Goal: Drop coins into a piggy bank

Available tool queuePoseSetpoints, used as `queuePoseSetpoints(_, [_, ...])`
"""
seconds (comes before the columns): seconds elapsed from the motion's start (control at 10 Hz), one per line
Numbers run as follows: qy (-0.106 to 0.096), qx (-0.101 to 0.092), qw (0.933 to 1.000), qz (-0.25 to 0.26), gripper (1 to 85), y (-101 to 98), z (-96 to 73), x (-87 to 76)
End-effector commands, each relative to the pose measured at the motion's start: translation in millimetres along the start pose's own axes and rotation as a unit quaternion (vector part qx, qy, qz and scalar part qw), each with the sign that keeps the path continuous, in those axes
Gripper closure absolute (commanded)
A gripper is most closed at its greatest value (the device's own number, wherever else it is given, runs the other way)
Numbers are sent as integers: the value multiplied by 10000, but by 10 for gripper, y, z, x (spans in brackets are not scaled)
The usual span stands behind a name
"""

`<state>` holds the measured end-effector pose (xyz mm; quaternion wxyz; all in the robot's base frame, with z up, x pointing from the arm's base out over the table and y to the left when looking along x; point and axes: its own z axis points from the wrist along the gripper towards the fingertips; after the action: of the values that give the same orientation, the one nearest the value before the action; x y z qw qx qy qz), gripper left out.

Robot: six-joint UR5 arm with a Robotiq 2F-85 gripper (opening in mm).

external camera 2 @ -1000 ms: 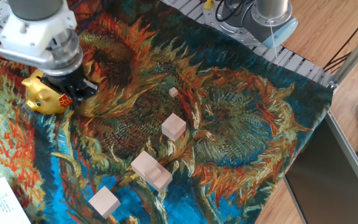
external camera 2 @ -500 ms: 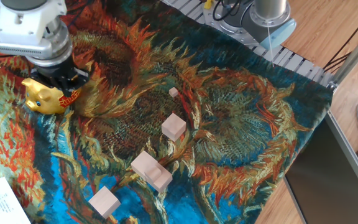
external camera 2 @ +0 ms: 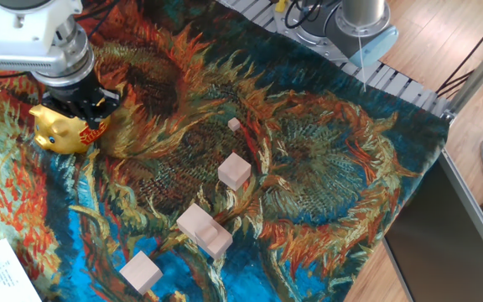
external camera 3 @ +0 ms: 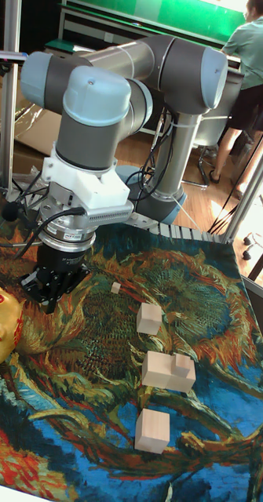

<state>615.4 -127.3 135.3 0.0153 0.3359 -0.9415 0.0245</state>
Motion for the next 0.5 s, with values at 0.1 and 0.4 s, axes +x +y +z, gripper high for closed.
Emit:
queuePoseSetpoints(0.1, [-40,29,9998,211,843,-33,-10,-6])
queuePoseSetpoints(0.4, [-23,37,10000,73,843,-36,-10,3])
